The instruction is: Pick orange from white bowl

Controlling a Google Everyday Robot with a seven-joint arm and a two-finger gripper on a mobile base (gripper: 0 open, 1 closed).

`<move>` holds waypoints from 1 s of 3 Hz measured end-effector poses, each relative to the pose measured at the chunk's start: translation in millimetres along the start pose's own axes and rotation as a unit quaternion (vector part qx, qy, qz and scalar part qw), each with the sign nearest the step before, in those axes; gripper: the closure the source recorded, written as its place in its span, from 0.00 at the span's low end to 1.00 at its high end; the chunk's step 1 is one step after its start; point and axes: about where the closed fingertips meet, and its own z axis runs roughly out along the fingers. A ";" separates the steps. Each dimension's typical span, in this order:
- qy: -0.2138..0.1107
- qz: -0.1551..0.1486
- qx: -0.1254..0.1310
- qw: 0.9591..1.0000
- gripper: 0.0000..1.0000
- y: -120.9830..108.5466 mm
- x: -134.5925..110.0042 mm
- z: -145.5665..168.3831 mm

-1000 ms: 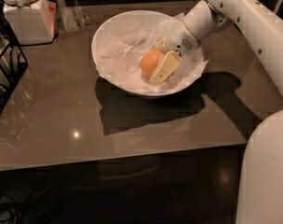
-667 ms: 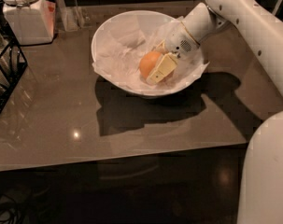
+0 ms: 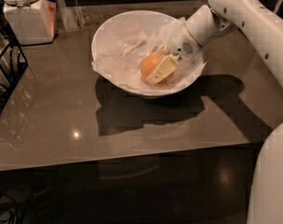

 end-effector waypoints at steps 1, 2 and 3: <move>-0.009 -0.001 0.032 0.999 1.00 -3.5 -2.5 -17.8; -0.030 -0.024 0.068 0.997 1.00 7.8 -16.2 -59.5; -0.066 -0.025 0.104 0.992 1.00 42.0 -21.4 -110.1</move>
Offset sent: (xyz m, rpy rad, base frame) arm -0.0222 -0.0585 0.1152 0.0722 -0.2643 -0.0969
